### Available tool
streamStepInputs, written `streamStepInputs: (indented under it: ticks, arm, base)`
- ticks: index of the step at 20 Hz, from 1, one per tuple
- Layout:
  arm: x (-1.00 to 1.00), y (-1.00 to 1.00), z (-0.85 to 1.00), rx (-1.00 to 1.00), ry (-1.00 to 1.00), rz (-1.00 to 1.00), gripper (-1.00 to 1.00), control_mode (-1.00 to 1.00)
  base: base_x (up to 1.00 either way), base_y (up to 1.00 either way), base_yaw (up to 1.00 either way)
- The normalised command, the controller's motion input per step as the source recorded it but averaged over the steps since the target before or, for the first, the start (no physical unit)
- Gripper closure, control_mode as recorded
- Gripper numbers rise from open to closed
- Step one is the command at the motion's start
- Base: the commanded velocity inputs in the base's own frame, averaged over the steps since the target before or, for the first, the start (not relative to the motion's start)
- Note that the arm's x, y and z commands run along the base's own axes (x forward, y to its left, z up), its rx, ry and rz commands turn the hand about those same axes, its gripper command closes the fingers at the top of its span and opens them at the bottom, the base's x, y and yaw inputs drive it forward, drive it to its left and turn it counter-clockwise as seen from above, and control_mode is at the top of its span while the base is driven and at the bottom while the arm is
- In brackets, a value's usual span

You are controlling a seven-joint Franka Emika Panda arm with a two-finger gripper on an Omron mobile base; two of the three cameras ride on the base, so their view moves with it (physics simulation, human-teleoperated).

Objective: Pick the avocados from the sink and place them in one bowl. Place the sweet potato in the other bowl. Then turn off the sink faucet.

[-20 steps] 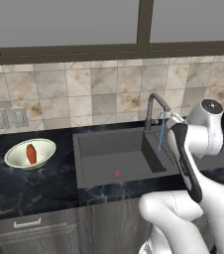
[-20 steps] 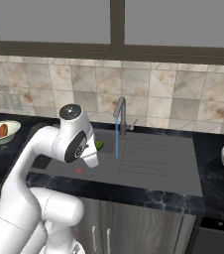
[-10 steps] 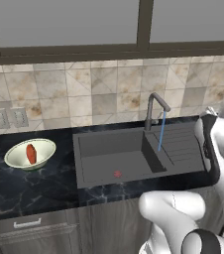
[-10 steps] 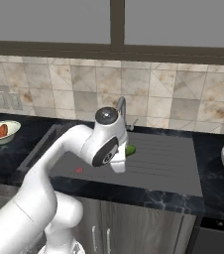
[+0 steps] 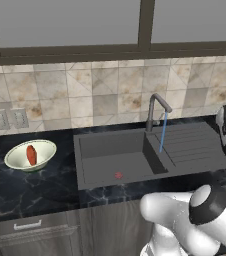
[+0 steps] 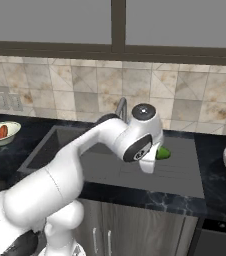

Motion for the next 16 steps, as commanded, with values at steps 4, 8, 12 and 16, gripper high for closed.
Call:
streamStepInputs:
  ticks: [4,8,12,16]
  arm:
    - [0.26,-1.0,0.0,0.08,0.0,-0.16,1.0,-1.0]
    - [0.25,-0.94,-0.05,0.03,0.0,-0.13,1.0,-1.0]
    - [0.35,-0.69,-0.06,0.0,0.0,-0.08,1.0,-1.0]
    - [0.35,-0.53,-0.17,0.0,0.0,-0.04,1.0,-1.0]
  base:
    - [0.0,0.0,0.0]
    - [0.0,0.0,0.0]
    - [0.0,0.0,0.0]
    - [0.0,0.0,0.0]
